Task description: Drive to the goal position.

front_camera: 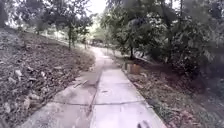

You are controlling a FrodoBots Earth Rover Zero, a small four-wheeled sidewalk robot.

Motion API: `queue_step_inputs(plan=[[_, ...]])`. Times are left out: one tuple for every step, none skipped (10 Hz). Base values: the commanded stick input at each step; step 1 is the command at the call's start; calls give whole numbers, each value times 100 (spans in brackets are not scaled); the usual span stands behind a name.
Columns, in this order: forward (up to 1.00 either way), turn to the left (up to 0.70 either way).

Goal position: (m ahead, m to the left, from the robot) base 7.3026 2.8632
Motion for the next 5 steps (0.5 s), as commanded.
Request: queue_step_inputs(plan=[[70,0],[70,0],[70,0],[70,0],[70,0]])
